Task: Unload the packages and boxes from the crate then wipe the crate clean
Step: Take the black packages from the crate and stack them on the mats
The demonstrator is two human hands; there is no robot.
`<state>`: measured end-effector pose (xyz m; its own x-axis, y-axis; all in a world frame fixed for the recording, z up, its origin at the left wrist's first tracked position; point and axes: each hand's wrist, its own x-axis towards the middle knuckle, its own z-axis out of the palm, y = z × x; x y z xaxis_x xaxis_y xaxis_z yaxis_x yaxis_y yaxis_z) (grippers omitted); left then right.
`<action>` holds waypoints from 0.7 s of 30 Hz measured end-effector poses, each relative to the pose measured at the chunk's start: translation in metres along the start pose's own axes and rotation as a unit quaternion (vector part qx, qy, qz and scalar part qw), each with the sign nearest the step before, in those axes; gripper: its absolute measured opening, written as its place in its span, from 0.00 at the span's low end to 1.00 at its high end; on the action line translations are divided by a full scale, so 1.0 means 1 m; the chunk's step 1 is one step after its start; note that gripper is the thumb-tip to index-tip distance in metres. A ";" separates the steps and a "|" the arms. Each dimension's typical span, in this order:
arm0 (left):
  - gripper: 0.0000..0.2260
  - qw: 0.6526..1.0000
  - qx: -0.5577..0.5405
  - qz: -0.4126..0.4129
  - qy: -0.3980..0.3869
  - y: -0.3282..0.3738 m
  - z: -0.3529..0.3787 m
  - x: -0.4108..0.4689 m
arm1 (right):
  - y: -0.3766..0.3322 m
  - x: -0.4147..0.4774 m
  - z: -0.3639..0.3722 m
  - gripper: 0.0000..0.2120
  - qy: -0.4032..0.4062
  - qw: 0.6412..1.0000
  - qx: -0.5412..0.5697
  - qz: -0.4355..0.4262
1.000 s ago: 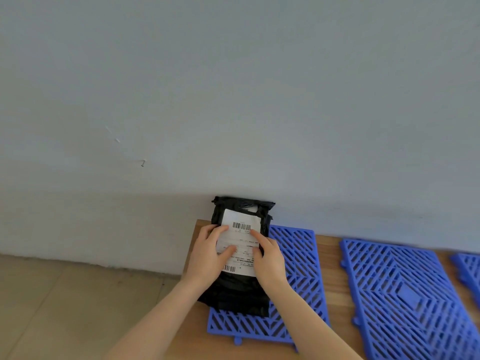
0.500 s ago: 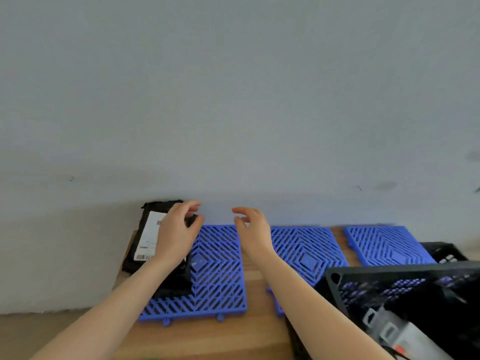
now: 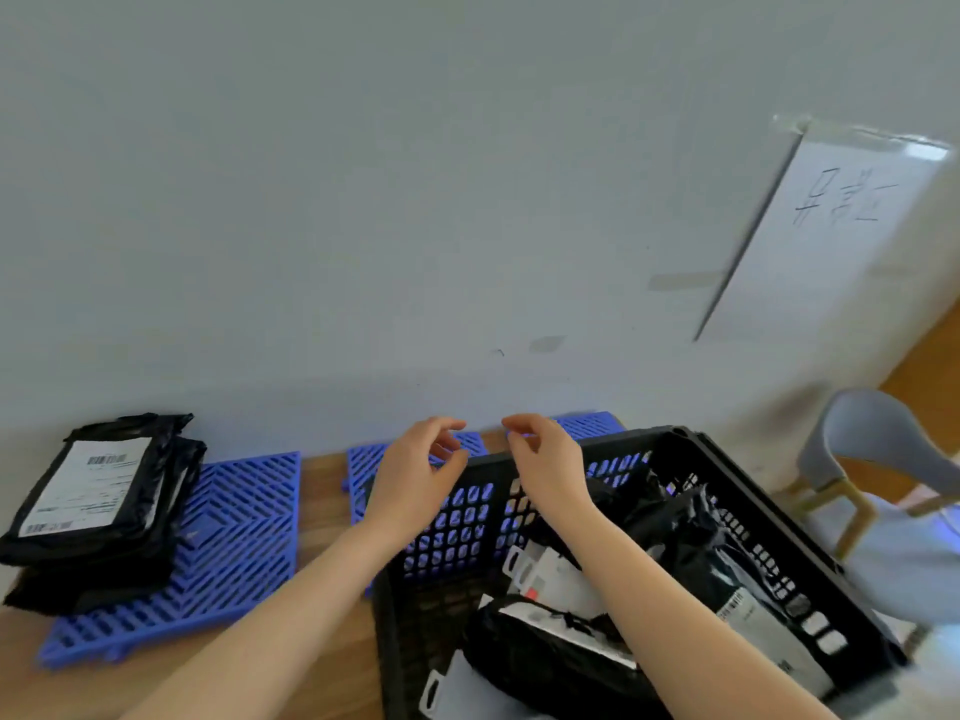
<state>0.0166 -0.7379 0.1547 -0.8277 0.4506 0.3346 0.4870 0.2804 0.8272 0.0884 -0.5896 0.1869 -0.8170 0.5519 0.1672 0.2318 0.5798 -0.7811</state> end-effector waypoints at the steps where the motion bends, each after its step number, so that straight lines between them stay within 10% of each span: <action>1: 0.13 1.000 -0.005 -0.004 -0.022 0.006 0.015 0.001 | 0.012 -0.001 -0.013 0.11 0.012 1.000 -0.004 0.009; 12: 0.20 0.959 0.001 -0.001 -0.283 0.045 0.155 0.002 | 0.121 0.004 -0.125 0.15 0.069 0.985 -0.135 0.083; 21: 0.29 0.944 0.136 0.042 -0.299 0.086 0.209 -0.023 | 0.183 -0.007 -0.173 0.13 0.019 0.991 -0.105 0.083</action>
<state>0.1359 -0.5471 0.1234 -0.5164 0.8562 0.0125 0.6653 0.3920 0.6354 0.2282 -0.3839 0.1470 -0.7393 0.6695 0.0719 0.4693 0.5890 -0.6579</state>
